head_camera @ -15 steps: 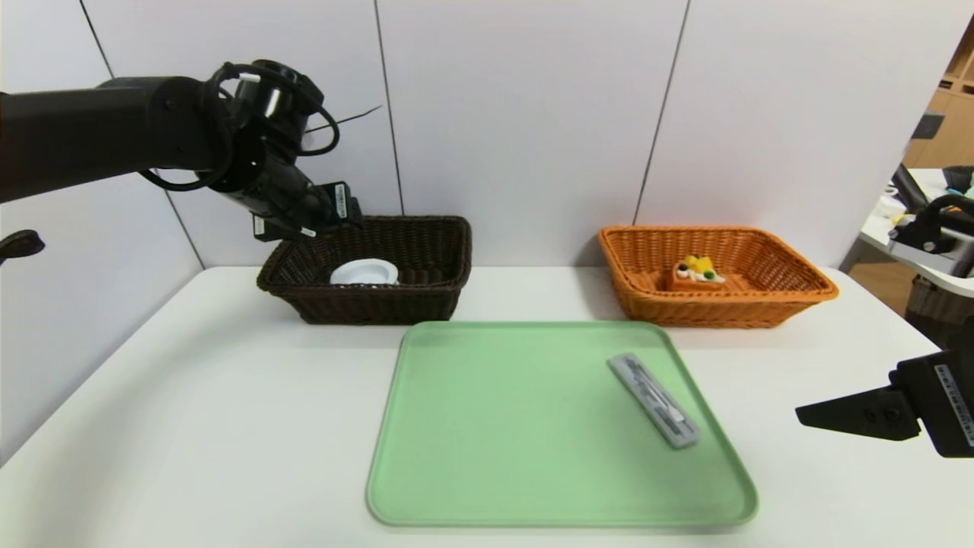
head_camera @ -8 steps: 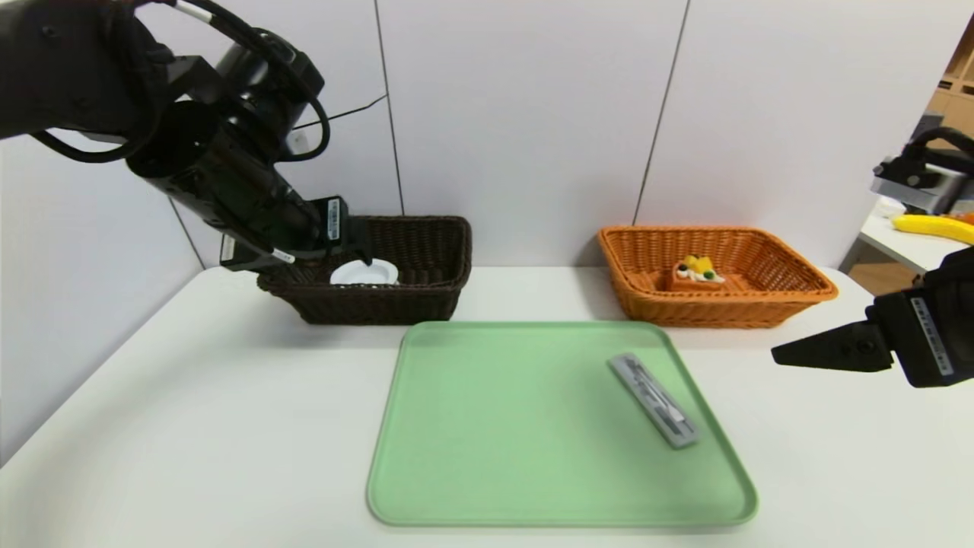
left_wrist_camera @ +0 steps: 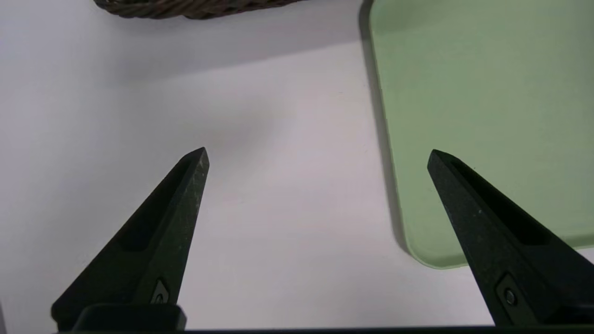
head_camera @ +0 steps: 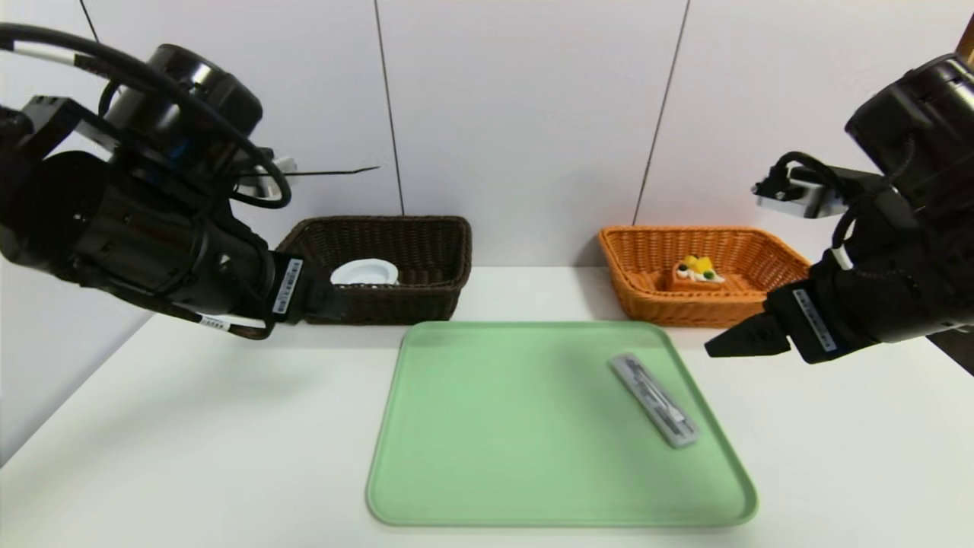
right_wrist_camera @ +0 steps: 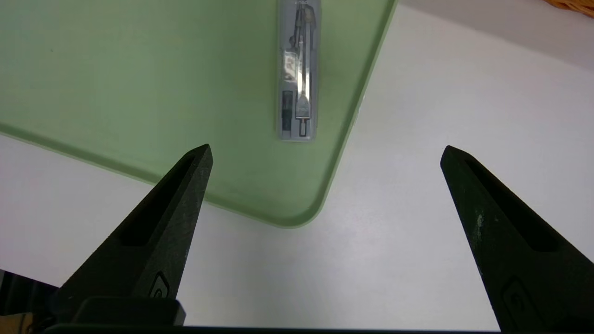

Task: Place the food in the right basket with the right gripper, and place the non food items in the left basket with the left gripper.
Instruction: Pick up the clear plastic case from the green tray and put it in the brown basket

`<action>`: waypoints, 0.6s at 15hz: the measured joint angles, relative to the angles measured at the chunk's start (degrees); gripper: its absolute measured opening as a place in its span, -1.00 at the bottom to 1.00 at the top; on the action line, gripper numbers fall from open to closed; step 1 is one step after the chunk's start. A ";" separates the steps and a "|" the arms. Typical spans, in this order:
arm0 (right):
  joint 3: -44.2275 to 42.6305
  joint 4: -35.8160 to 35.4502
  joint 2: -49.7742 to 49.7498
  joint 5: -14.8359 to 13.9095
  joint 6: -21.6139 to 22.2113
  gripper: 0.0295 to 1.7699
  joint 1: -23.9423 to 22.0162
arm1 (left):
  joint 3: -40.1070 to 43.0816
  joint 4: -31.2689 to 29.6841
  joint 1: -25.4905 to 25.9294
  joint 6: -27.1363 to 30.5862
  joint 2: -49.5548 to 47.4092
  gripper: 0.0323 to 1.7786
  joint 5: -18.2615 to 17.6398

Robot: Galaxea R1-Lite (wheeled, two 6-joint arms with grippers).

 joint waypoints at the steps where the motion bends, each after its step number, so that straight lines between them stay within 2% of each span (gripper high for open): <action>1: 0.05 0.05 1.08 0.30 -0.16 0.92 0.07 | 3.22 -3.34 0.00 1.79 -1.51 0.88 0.74; 2: 0.33 0.06 2.18 0.88 -0.18 0.92 0.07 | 5.84 -5.84 0.00 2.71 -3.02 0.88 1.33; 5: 1.10 0.06 4.86 1.55 -0.29 0.92 0.07 | 9.34 -6.69 -0.06 2.27 -5.73 0.89 3.34; 7: 1.18 0.05 6.44 1.54 -0.90 0.92 0.13 | 10.72 -6.73 -0.09 0.06 -6.86 0.90 5.32; 9: 1.29 0.05 7.92 1.54 -1.16 0.92 0.21 | 11.63 -6.64 -0.17 -2.47 -7.67 0.90 5.84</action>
